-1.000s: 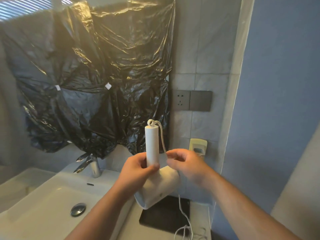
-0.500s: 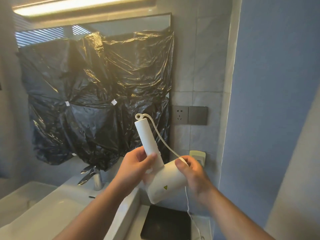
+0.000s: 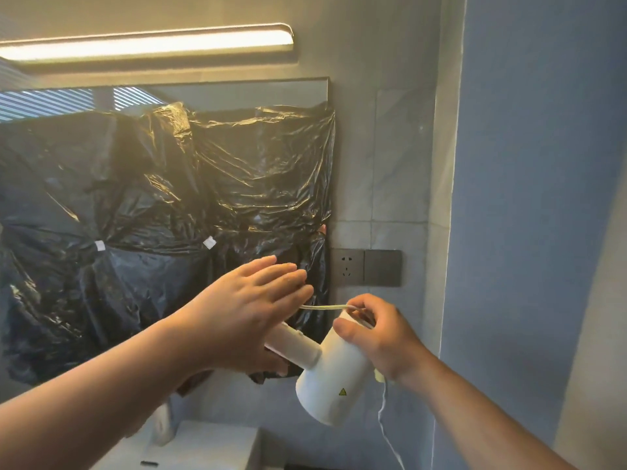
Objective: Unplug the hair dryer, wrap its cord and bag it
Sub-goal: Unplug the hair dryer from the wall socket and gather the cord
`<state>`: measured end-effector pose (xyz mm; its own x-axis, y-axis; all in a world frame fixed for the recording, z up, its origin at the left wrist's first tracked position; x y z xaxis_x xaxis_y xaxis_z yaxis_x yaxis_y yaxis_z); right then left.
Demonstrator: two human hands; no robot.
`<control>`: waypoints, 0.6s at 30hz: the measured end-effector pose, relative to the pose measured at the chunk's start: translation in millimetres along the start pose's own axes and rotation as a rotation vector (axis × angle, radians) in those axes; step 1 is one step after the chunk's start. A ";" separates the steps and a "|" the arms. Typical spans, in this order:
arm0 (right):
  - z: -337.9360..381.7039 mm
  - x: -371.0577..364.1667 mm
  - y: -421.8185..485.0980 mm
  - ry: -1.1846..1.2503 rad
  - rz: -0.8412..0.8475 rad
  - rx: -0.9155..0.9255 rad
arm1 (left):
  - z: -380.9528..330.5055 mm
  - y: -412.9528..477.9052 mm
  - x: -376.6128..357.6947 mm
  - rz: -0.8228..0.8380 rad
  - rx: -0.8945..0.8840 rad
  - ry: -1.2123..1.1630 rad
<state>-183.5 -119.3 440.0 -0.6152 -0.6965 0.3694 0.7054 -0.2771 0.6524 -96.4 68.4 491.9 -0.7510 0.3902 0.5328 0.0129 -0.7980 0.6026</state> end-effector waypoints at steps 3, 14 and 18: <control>10.3 -4.1 8.6 -0.072 -0.022 0.005 | 8.9 2.2 -17.4 0.116 0.036 0.028; 52.2 -5.2 29.2 -0.425 0.061 0.213 | 39.6 2.9 -31.3 0.061 0.202 -0.024; 57.0 -3.5 33.0 -0.590 0.054 0.271 | 48.2 0.8 -32.5 0.036 0.212 0.006</control>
<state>-178.2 -88.3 497.9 -0.7258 -0.2033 0.6572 0.6744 -0.0218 0.7380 -40.2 77.1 503.7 -0.7514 0.3603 0.5528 0.1773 -0.6967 0.6951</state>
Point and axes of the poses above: each hand's wrist, its own y-axis towards the middle knuckle, its own x-axis out of the back of the hand, z = x × y, the point moved 4 cm from there along y, towards the middle knuckle, and after that the axes turned 13 degrees about x, right-handed, at the moved point
